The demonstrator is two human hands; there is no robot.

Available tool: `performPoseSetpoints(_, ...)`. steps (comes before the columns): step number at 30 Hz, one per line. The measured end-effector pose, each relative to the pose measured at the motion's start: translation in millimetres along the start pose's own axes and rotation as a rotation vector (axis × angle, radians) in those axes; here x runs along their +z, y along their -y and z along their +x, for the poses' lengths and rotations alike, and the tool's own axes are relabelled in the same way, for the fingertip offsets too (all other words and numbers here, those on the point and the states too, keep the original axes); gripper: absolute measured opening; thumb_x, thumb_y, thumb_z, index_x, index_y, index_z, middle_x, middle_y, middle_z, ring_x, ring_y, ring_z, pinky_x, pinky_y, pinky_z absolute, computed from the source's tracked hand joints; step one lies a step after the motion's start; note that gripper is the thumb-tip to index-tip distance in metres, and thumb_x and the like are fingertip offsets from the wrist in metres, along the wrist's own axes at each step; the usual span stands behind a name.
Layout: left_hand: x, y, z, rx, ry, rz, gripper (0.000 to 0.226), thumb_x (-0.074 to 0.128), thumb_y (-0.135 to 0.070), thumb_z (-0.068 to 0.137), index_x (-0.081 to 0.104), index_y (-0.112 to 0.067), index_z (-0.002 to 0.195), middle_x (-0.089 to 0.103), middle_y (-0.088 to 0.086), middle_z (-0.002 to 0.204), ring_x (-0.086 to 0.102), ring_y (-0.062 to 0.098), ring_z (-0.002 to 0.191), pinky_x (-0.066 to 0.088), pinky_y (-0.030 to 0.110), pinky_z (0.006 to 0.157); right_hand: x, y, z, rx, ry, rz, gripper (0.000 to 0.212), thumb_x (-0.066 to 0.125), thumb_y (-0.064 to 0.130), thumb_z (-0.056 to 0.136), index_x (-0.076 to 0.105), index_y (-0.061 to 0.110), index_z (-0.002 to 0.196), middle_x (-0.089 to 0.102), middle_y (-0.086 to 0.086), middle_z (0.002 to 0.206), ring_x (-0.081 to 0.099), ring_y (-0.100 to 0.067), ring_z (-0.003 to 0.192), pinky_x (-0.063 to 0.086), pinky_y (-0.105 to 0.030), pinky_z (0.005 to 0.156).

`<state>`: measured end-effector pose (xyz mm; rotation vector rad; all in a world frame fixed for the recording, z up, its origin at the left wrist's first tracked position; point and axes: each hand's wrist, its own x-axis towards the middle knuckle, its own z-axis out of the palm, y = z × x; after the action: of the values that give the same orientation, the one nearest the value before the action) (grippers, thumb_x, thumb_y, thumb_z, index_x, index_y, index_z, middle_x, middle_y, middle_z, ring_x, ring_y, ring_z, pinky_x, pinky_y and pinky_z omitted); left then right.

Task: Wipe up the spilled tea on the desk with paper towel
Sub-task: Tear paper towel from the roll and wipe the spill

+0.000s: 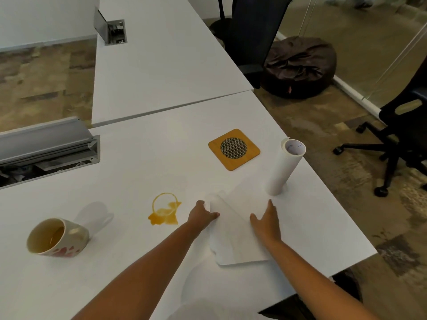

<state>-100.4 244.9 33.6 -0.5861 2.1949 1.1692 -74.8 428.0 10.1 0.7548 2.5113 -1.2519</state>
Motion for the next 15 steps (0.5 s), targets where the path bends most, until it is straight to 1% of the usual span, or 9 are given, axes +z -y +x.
performPoseSetpoints(2,0.6,0.1,-2.9,0.009,-0.008,-0.007,0.061,0.067,-0.021,0.082,0.039,-0.006,0.135,0.053,0.015,0.13,0.049,0.028,0.121,0.038,0.033,0.103,5.7,1.0,-5.6,-0.03,0.076,-0.031,0.075,0.056,0.029,0.09,0.012,0.01,0.148,0.015,-0.013,0.156,0.02,-0.027,0.143,0.024,-0.036,0.113)
performPoseSetpoints(4,-1.6,1.0,-3.3,0.048,-0.007,0.047,0.047,0.066,-0.017,0.082,0.051,-0.007,0.125,0.057,0.013,0.122,0.054,0.027,0.114,0.041,0.032,0.095,5.7,4.2,-8.8,-0.064,0.152,-0.037,0.075,0.055,0.038,0.089,0.015,0.013,0.147,0.018,-0.01,0.155,0.022,-0.024,0.142,0.025,-0.035,0.112)
performPoseSetpoints(6,-8.2,0.1,-5.7,0.11,-0.008,0.083,0.025,0.065,-0.016,0.082,0.062,-0.007,0.105,0.061,0.008,0.1,0.057,0.023,0.094,0.041,0.027,0.078,3.5,9.2,-11.4,-0.1,0.233,-0.042,0.077,0.056,0.045,0.087,0.017,0.015,0.147,0.024,-0.005,0.154,0.027,-0.022,0.14,0.027,-0.033,0.111)
performPoseSetpoints(7,-12.5,-0.2,-7.3,0.139,-0.005,0.055,0.007,0.065,-0.014,0.082,0.062,-0.009,0.086,0.056,0.004,0.083,0.053,0.019,0.078,0.037,0.026,0.068,2.3,12.2,-13.0,-0.108,0.276,-0.034,0.079,0.057,0.047,0.085,0.018,0.017,0.146,0.028,-0.003,0.153,0.031,-0.022,0.138,0.028,-0.031,0.109)
performPoseSetpoints(8,-16.4,0.7,-7.4,0.154,0.008,-0.007,0.015,0.064,-0.012,0.082,0.055,-0.012,0.07,0.049,0.001,0.07,0.046,0.015,0.067,0.032,0.024,0.06,1.3,15.2,-14.9,-0.111,0.319,-0.024,0.08,0.058,0.049,0.084,0.018,0.018,0.146,0.031,0.0,0.151,0.035,-0.021,0.136,0.03,-0.031,0.108)
performPoseSetpoints(9,-21.7,1.5,-8.9,0.178,0.028,-0.071,0.024,0.064,-0.01,0.082,0.05,-0.014,0.064,0.044,-0.002,0.064,0.041,0.012,0.061,0.03,0.023,0.057,1.3,18.1,-16.5,-0.11,0.361,-0.015,0.082,0.06,0.05,0.082,0.018,0.021,0.145,0.035,0.001,0.149,0.038,-0.021,0.133,0.032,-0.031,0.106)
performPoseSetpoints(12,-36.8,-0.8,-19.6,0.236,0.068,-0.294,0.004,0.063,-0.01,0.085,0.061,-0.011,0.082,0.057,-0.004,0.07,0.051,0.008,0.066,0.042,0.017,0.058,2.3,27.6,-21.5,-0.132,0.449,-0.019,0.084,0.066,0.051,0.077,0.022,0.025,0.144,0.043,0.001,0.14,0.046,-0.021,0.125,0.039,-0.029,0.097)
performPoseSetpoints(13,-41.7,-1.4,-24.0,0.253,0.063,-0.35,0.002,0.062,-0.01,0.086,0.062,-0.01,0.084,0.059,-0.004,0.072,0.054,0.007,0.068,0.045,0.014,0.059,2.9,31.5,-23.4,-0.159,0.467,-0.028,0.082,0.067,0.05,0.076,0.027,0.025,0.142,0.046,0.002,0.135,0.049,-0.02,0.122,0.041,-0.027,0.093)
performPoseSetpoints(15,-50.6,0.3,-28.6,0.284,0.043,-0.409,0.01,0.062,-0.009,0.086,0.061,-0.013,0.077,0.059,-0.004,0.072,0.055,0.006,0.067,0.046,0.009,0.055,5.0,40.8,-26.8,-0.25,0.489,-0.043,0.067,0.068,0.043,0.079,0.039,0.023,0.136,0.053,0.004,0.123,0.054,-0.018,0.114,0.042,-0.023,0.086)
